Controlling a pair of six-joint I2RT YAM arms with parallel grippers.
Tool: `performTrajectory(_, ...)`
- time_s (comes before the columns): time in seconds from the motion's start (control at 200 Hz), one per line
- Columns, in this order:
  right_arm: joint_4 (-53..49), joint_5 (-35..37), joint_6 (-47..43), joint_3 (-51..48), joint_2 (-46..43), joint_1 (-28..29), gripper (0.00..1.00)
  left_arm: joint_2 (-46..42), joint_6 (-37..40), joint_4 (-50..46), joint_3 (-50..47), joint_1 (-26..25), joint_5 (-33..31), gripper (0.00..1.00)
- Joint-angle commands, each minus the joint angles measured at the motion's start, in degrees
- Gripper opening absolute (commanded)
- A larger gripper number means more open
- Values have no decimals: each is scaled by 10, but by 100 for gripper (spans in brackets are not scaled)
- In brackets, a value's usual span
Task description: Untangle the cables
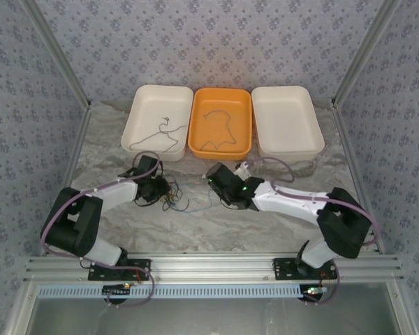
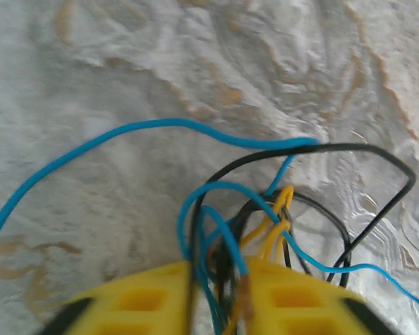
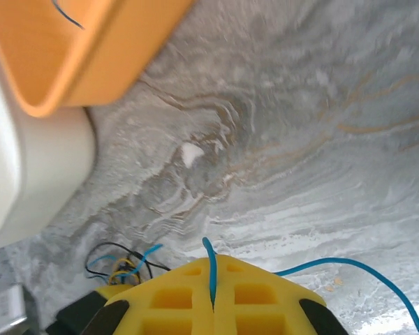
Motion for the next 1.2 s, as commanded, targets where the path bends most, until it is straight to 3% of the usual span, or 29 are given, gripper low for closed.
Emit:
performTrajectory(0.0,-67,73,-57,-22,-82,-16,0,13,4,-12,12,0,-63,0)
performTrajectory(0.195,-87,127,-207,-90,-294,-87,0,-71,5,-52,-13,12,-111,0)
performTrajectory(0.36,-118,95,-328,-62,-403,-164,0,-105,8,-74,-14,25,-115,0)
performTrajectory(0.51,-141,76,-389,-6,-410,-185,0,-105,4,-75,-10,26,-111,0)
performTrajectory(0.705,-160,98,-406,24,-427,-188,0,-107,4,-84,-8,26,-112,0)
performTrajectory(0.979,-171,81,-465,128,-420,-198,0,-105,4,-72,-20,28,-107,15)
performTrajectory(1.079,-170,59,-462,143,-412,-195,0,-97,1,-71,-19,28,-109,37)
performTrajectory(1.199,-168,61,-464,166,-415,-194,0,-91,1,-65,-21,28,-106,38)
